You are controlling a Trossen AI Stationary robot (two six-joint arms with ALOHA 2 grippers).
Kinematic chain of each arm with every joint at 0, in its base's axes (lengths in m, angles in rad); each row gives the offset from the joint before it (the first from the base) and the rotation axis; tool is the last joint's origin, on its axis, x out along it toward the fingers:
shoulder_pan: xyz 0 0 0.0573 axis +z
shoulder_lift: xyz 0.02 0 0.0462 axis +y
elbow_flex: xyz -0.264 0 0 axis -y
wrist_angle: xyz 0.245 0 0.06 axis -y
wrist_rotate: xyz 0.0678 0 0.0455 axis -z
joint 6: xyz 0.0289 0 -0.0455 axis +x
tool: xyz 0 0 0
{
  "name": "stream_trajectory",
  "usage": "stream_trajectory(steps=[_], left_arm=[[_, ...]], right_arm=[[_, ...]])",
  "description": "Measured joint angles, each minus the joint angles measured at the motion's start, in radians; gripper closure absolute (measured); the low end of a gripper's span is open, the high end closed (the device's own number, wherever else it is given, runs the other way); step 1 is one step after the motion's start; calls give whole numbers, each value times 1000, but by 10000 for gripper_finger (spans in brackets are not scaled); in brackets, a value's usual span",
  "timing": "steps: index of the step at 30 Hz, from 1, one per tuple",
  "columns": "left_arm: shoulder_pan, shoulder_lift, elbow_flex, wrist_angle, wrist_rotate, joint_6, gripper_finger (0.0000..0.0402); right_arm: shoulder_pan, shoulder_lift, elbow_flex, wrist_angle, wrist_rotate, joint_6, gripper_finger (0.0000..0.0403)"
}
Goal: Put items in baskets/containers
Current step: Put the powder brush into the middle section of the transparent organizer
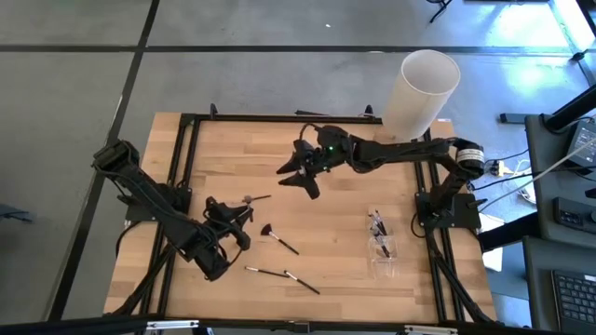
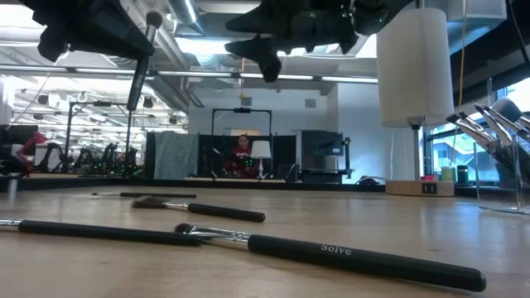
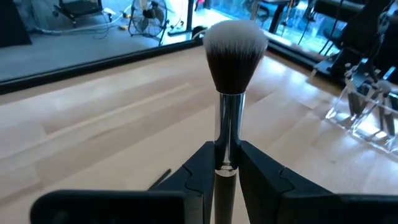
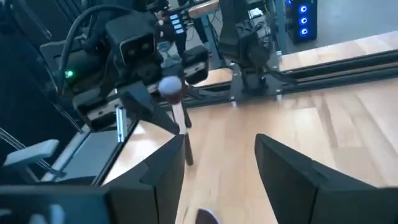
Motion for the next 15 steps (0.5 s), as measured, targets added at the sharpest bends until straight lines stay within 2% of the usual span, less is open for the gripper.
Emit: stream_trajectory(steps=[6,11,13,15], left_arm=[[-7,0,0,4,-34,1,341],[-7,0,0,12,-31,3,341],[-7,0,0,20,0,2,341],[-5,0,0,27,32,2,341]], right_arm=[[123,25,1,87,24,-46,209],[222,52,-2,114,230,-158,209],[239,49,0,143,312,-176,209],[243,63,1,165,329,-171,209]])
